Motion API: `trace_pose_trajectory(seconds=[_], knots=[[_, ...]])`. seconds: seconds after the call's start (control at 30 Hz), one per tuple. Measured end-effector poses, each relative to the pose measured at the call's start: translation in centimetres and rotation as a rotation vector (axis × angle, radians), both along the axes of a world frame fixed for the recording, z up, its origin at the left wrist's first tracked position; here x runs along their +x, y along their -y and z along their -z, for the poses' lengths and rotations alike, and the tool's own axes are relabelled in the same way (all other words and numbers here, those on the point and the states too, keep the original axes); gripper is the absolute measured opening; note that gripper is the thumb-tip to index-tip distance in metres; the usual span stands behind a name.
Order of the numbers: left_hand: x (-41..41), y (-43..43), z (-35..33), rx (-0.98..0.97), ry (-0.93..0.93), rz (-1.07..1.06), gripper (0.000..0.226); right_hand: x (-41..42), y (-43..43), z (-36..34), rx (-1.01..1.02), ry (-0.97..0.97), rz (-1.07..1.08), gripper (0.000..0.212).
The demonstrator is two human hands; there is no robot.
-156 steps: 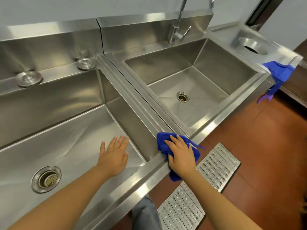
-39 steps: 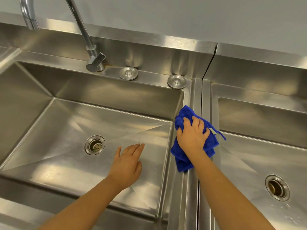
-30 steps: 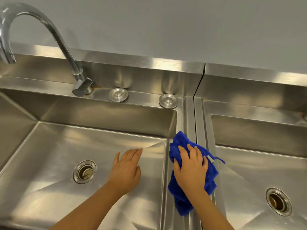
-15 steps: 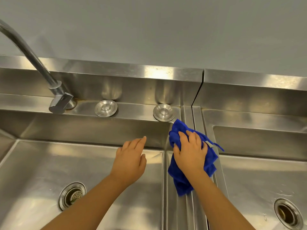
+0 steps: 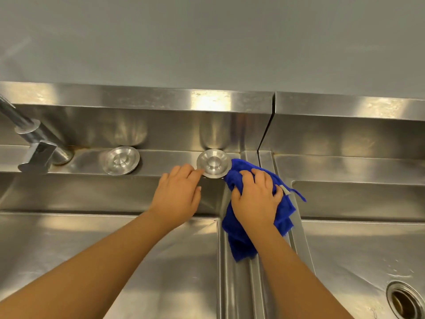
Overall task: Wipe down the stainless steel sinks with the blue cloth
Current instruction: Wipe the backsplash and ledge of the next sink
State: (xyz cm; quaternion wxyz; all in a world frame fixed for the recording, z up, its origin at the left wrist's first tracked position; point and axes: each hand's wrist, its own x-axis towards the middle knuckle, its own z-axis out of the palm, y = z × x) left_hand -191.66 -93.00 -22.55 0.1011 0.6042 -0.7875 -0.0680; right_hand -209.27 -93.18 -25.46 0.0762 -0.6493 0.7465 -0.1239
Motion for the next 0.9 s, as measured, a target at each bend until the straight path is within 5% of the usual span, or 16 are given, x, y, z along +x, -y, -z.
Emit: trace_pose_trajectory(seconds=[0.4,0.9], knots=[[-2.6,5.8,1.2,0.037,-0.06,-0.147,0.035,0.4,1.6,1.8,-0.177,-0.062,0.058,0.043],[-2.8,6.8,1.6,-0.017,-0.014,-0.114,0.031,0.5,1.7,1.3,-0.139,-0.019,0.053,0.041]])
